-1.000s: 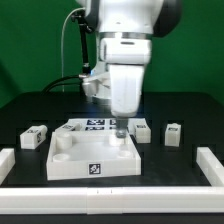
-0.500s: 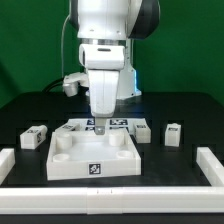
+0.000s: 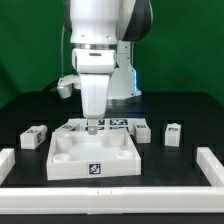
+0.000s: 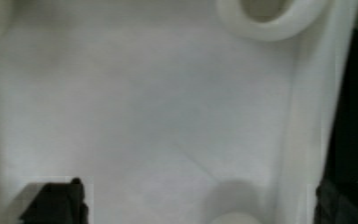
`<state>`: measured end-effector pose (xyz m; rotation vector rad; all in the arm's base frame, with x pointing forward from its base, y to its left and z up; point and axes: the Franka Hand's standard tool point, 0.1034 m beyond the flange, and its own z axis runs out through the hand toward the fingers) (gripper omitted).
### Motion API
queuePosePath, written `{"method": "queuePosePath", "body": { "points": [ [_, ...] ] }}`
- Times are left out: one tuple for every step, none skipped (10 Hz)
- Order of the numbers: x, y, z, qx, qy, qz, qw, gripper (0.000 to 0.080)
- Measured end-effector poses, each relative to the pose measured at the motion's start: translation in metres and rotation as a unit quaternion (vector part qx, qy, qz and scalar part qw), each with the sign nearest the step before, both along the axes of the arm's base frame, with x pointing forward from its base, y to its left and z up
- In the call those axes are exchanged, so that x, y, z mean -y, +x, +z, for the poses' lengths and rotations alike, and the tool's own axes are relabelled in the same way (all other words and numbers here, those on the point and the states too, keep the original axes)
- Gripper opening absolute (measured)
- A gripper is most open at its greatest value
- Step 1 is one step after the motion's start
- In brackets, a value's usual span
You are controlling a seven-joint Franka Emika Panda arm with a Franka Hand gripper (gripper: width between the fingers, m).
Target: Assemble one leg
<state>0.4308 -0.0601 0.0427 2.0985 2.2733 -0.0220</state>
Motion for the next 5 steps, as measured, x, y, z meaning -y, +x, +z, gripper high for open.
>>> {"method": "queuePosePath", "body": {
  "points": [
    [0.002, -0.016, -0.007, -0.010, 0.004, -0.006, 1.000, 0.0650],
    [0.002, -0.026, -0.013, -0.019, 0.006, -0.009, 1.000, 0.0650],
    [0.002, -0.028, -0.016, -0.023, 0.006, -0.006, 1.000, 0.0650],
    [0.000, -0.033, -0.024, -0.032, 0.009, -0.001, 0.999, 0.0650],
    [-0.002, -0.031, -0.029, -0.036, 0.009, 0.006, 0.999, 0.0650]
  ]
}}
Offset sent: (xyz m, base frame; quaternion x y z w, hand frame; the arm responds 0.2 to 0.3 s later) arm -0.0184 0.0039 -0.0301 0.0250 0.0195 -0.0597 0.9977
